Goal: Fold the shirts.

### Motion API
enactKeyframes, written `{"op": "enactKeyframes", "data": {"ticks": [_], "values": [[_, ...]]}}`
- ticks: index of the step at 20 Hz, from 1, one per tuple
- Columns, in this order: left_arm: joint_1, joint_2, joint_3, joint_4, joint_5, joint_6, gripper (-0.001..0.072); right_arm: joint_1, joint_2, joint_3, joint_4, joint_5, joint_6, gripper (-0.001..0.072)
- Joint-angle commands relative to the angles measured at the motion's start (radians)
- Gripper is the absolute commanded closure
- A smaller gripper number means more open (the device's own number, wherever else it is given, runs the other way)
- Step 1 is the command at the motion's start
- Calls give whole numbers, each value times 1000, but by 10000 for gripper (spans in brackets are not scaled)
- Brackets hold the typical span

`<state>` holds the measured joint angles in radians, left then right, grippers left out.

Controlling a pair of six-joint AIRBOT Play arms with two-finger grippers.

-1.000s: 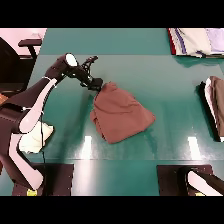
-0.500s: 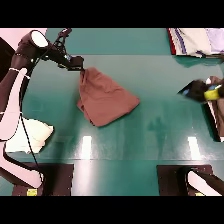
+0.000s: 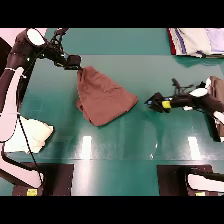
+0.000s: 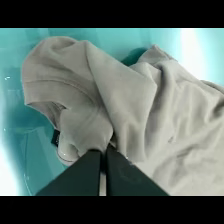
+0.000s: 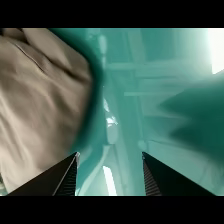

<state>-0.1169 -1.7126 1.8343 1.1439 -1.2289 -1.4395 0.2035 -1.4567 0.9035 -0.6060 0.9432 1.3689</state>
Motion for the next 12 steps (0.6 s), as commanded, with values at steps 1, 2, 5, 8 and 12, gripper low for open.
{"op": "enactKeyframes", "data": {"ticks": [1, 2, 5, 8, 12], "values": [[1, 1, 1, 2, -2, 0, 683, 112, -150, 131, 39, -78, -4, 282], [1, 1, 1, 2, -3, 0, 683, 129, -188, 175, 38, -77, -4, 282], [1, 2, 1, 2, -8, 0, 683, 163, -262, 271, 35, -73, -5, 549], [1, 34, 5, 9, -8, 0, 684, 154, -249, 336, 26, -86, -5, 697], [2, 238, 6, 28, 88, 13, 684, 100, -62, 468, -106, -55, -5, 697]]}}
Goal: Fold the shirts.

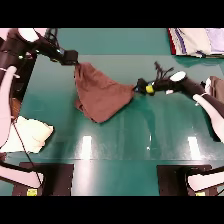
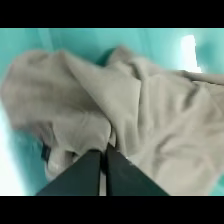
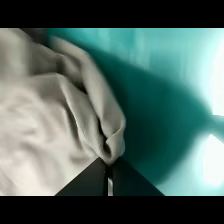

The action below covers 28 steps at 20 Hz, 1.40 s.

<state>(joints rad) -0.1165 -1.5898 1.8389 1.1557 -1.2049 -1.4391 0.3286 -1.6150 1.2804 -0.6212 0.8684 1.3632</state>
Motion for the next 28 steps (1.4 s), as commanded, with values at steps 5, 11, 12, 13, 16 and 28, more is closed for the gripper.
{"op": "enactKeyframes", "data": {"ticks": [5, 11, 12, 13, 16, 28], "values": [[1, 499, 2, 15, 98, 53, 684, -89, 421, 331, -260, 188, 10, 697], [1, 834, 2, 15, 140, 22, 685, -96, 656, 583, -475, 378, 88, 698], [1, 857, 2, 14, 142, 15, 685, -96, 673, 611, -491, 383, 100, 698], [1, 866, 2, 15, 137, -4, 685, -96, 683, 637, -500, 384, 106, 697], [1, 825, 1, 14, 46, -13, 685, -96, 644, 697, -505, 407, 135, 698], [0, 511, -737, 3, -227, 21, 685, -4, 276, 232, -506, 515, 171, 698]]}}
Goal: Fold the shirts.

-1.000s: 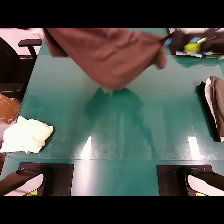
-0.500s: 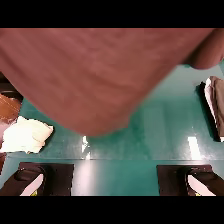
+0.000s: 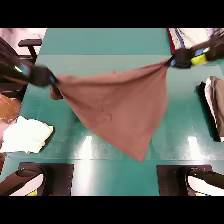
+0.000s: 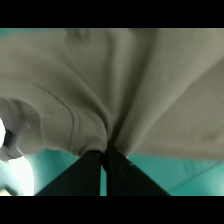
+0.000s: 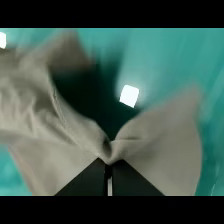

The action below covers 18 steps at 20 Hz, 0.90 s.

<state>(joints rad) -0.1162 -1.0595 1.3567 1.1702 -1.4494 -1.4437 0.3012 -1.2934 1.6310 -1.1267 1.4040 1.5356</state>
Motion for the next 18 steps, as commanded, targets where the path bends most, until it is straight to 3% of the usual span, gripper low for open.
{"op": "enactKeyframes", "data": {"ticks": [1, 4, 8, 9, 10, 11, 15, 18], "values": [[-1, -19, -342, -32, 19, 51, 685, 25, -41, -150, 0, -30, -2, 698], [-1, -19, -506, -101, 45, 115, 685, 26, -14, -230, 0, -63, -2, 697], [0, -20, -564, -127, 101, 144, 681, 26, 13, -287, 0, -90, -1, 697], [0, -20, -563, -145, 113, 145, 619, 26, 13, -287, 0, -91, -1, 697], [0, -19, -563, -163, 128, 145, 372, 26, 13, -286, 0, -96, -1, 697], [0, -20, -559, -176, 143, 144, 266, 26, 13, -286, 1, -101, -1, 697], [0, -20, -393, -170, 136, 144, 280, 26, 13, -286, 0, -103, -1, 697], [0, -23, -227, -52, 295, 142, 280, 26, 13, -286, 0, -103, -1, 697]]}}
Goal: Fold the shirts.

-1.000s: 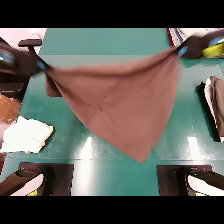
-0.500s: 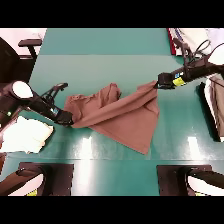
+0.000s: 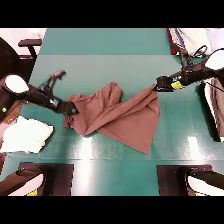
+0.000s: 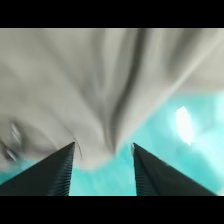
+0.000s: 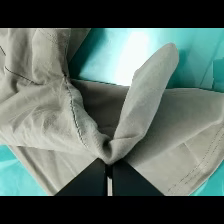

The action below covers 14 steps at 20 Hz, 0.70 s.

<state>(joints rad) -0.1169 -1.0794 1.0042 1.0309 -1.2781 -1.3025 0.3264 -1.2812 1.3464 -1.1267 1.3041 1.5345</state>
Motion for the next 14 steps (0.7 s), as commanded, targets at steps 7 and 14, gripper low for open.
{"op": "enactKeyframes", "data": {"ticks": [7, 14], "values": [[0, -289, 214, 115, 203, -14, 279, 1, 0, -2, 0, -3, 0, 697], [0, -428, 214, 82, 132, 21, 281, 1, 0, -2, 0, -4, 0, 697]]}}
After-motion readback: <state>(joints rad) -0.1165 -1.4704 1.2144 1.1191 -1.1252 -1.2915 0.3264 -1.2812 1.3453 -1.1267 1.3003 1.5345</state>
